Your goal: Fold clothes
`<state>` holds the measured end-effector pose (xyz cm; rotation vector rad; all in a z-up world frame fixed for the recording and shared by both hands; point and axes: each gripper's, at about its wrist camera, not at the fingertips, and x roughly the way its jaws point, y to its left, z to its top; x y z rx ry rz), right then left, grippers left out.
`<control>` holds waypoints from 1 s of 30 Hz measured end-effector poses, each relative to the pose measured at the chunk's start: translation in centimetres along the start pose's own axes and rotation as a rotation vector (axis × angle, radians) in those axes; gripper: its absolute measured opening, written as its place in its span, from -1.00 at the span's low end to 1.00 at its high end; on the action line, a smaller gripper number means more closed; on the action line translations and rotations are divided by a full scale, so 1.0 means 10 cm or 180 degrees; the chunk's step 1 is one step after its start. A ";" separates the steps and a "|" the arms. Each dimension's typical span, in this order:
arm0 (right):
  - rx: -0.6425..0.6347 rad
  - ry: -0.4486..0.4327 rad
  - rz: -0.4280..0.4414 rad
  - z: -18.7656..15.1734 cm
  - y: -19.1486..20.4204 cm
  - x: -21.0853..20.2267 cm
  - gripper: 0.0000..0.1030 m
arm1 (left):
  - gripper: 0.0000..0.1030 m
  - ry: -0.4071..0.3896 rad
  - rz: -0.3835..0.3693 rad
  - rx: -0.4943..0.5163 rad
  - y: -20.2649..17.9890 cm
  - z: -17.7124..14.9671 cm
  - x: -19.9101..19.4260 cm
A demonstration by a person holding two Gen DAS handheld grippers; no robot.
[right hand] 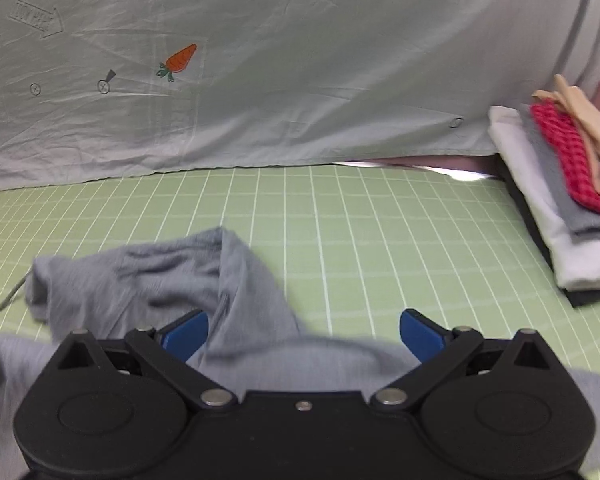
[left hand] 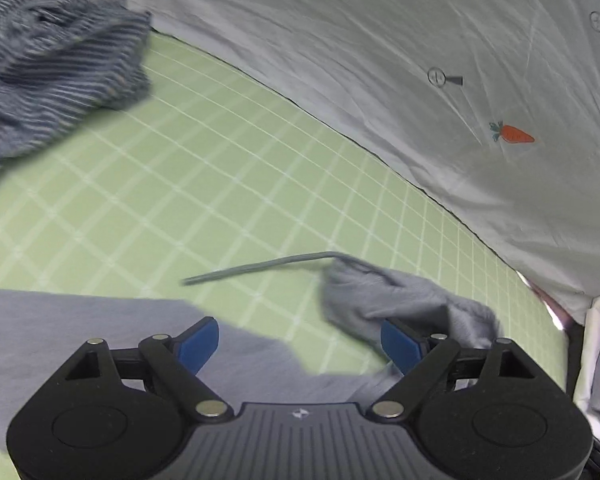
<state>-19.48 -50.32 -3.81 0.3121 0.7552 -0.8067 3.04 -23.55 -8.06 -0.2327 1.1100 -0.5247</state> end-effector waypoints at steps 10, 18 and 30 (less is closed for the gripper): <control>-0.0308 0.0491 0.0581 0.43 0.21 1.23 0.27 | 0.62 0.0233 0.0141 0.0143 -0.31 0.10 0.82; -0.0627 0.0508 0.0982 0.57 0.27 1.42 -0.85 | -0.81 0.0158 0.0091 0.0506 -0.55 0.45 1.08; -0.0156 -0.0852 0.0738 1.56 -0.02 1.16 -0.83 | -0.68 -0.1047 -0.0148 0.1463 -1.80 1.56 1.02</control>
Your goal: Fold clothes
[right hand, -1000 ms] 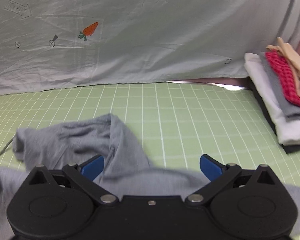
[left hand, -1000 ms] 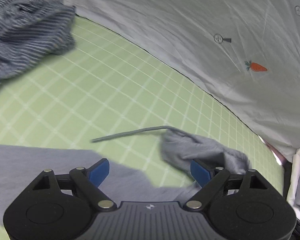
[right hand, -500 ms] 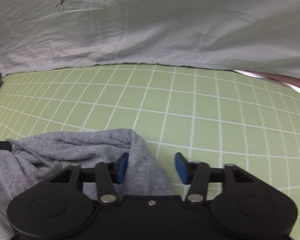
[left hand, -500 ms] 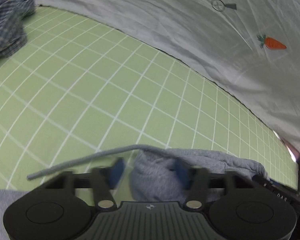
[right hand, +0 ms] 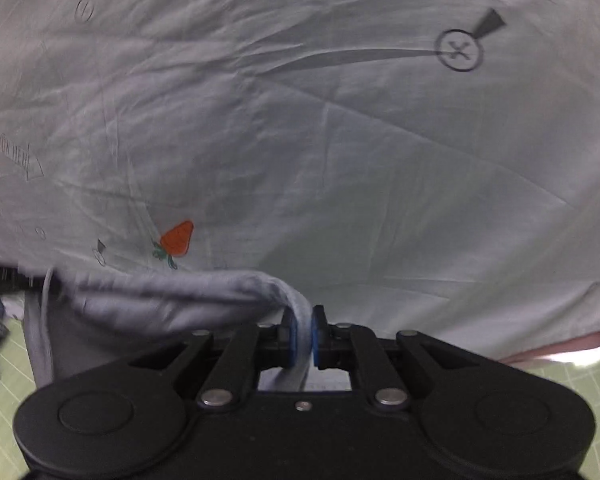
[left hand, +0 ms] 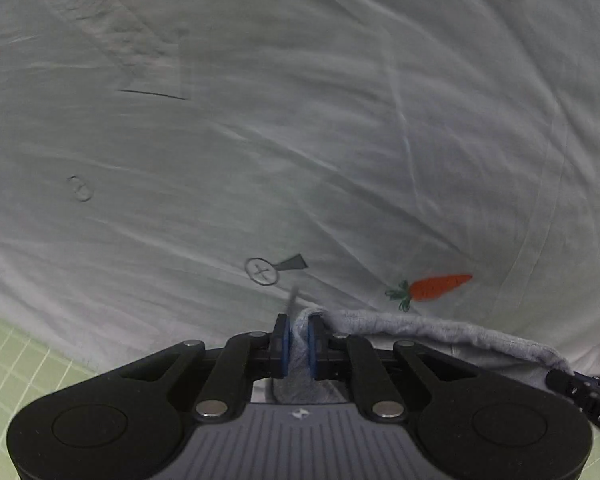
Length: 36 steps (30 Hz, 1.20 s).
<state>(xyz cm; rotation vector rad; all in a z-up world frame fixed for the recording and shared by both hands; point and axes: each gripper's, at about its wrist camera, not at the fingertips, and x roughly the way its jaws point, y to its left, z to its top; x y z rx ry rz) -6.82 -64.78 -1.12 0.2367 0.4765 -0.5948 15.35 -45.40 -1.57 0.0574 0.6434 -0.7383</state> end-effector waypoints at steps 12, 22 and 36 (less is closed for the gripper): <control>0.0226 0.0617 -0.0810 -0.84 -0.23 -0.38 0.06 | 0.42 0.0811 0.0219 -0.0256 0.37 -0.98 -0.43; 0.0540 0.0991 -0.0978 -1.58 -0.40 -1.29 -0.06 | 0.62 0.1274 0.0473 -0.0279 0.49 -1.82 -1.18; 0.0642 0.0994 -0.0568 -1.81 -0.15 -1.59 -0.21 | 0.71 0.1275 0.0553 -0.0540 0.61 -2.16 -1.91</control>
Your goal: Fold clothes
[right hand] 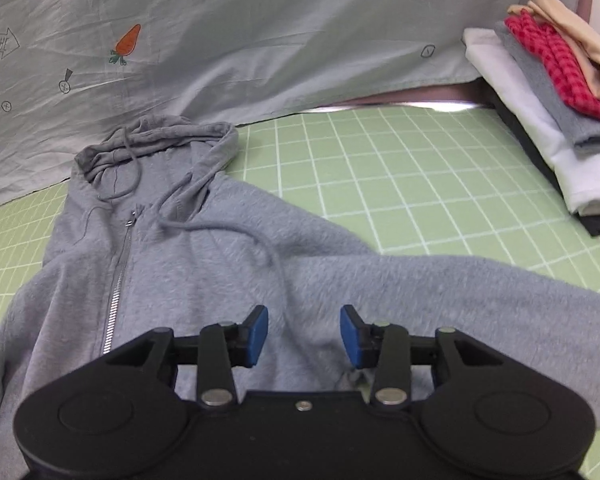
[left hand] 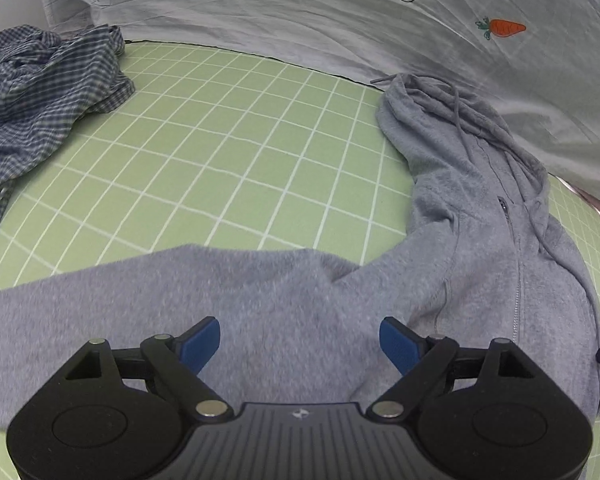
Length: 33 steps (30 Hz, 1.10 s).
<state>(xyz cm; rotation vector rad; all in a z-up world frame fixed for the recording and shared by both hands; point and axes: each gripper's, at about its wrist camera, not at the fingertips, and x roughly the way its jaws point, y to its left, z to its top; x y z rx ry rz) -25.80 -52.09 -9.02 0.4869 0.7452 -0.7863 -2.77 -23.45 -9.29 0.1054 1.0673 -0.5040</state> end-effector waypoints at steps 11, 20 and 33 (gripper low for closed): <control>-0.0048 -0.0523 0.0340 0.09 0.08 -0.64 -0.94 | 0.76 -0.0163 -0.0103 -0.0069 0.09 -0.23 -0.30; 0.0070 -0.0238 0.0814 -0.02 0.40 -0.68 -0.76 | 0.86 -0.0214 -0.0028 -0.0166 0.24 -0.22 -0.31; -0.0188 -0.0421 0.0351 0.37 0.43 -0.24 1.00 | 0.93 -0.0003 0.0574 -0.0490 0.79 -0.11 0.11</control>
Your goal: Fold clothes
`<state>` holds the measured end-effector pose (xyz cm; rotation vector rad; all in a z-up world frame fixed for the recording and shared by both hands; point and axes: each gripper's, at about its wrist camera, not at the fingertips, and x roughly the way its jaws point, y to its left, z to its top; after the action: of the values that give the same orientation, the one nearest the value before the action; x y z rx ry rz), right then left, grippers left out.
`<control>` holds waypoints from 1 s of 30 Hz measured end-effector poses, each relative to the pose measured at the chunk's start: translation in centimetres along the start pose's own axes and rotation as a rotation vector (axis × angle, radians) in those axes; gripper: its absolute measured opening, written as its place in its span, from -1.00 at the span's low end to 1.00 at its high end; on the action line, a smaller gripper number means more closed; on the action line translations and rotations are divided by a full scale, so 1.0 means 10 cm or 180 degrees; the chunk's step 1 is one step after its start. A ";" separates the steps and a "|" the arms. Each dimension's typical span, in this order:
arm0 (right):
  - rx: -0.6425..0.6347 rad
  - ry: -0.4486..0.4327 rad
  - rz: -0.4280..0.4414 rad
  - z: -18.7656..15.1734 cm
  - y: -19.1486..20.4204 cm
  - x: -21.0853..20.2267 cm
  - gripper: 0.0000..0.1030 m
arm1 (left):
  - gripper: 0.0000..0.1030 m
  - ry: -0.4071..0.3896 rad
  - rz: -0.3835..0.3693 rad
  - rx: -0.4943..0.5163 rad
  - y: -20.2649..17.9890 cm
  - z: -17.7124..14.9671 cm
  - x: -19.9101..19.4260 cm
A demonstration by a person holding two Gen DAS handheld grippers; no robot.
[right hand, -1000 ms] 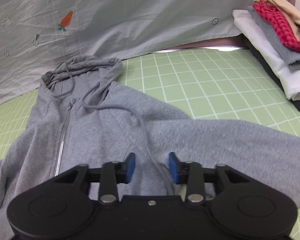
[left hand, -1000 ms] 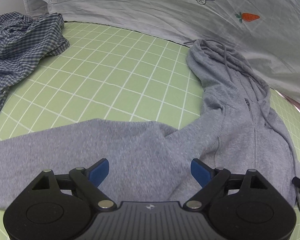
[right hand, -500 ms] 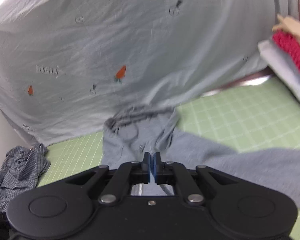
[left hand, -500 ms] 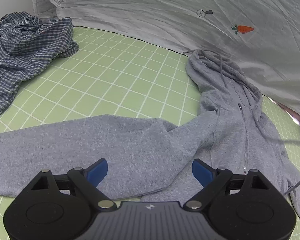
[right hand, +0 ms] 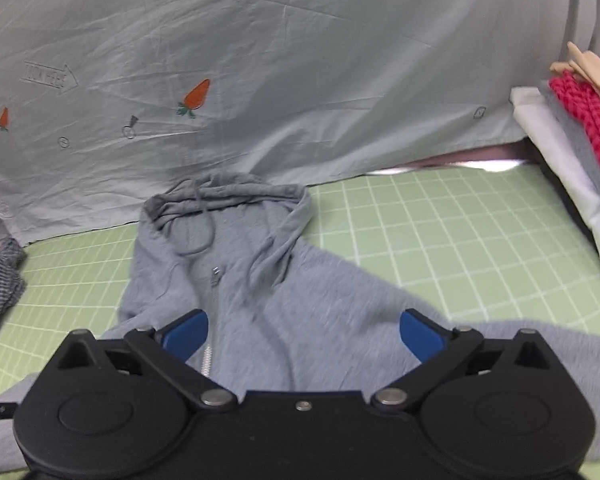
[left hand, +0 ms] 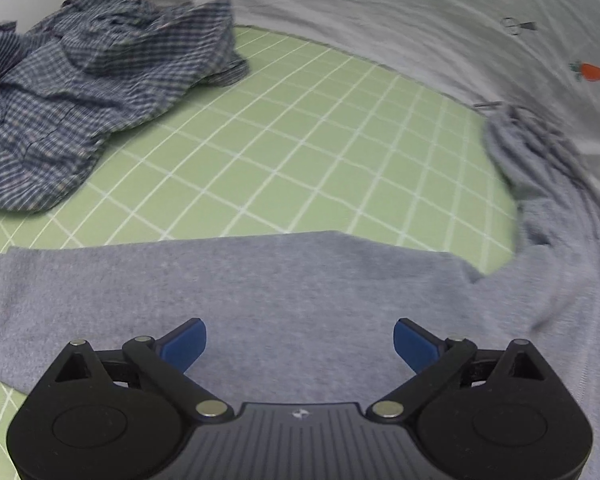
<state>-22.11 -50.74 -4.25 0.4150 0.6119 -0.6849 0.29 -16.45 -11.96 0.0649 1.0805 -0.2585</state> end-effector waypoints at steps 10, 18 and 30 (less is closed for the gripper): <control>-0.0379 0.0152 0.0064 0.45 0.31 1.19 1.00 | 1.00 -0.0036 0.0368 -0.0135 0.14 0.35 0.37; -0.0849 0.0171 0.0469 0.74 0.84 2.02 0.15 | 1.00 -0.0170 0.0472 -0.0296 0.13 0.55 0.49; -0.1055 0.0093 0.0530 0.82 1.12 2.16 -0.95 | 1.00 -0.0270 0.0459 -0.0268 0.14 0.50 0.49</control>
<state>1.96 -57.16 -10.27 0.1649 0.6964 -0.4092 7.14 -16.89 -13.99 0.0555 0.9962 -0.0851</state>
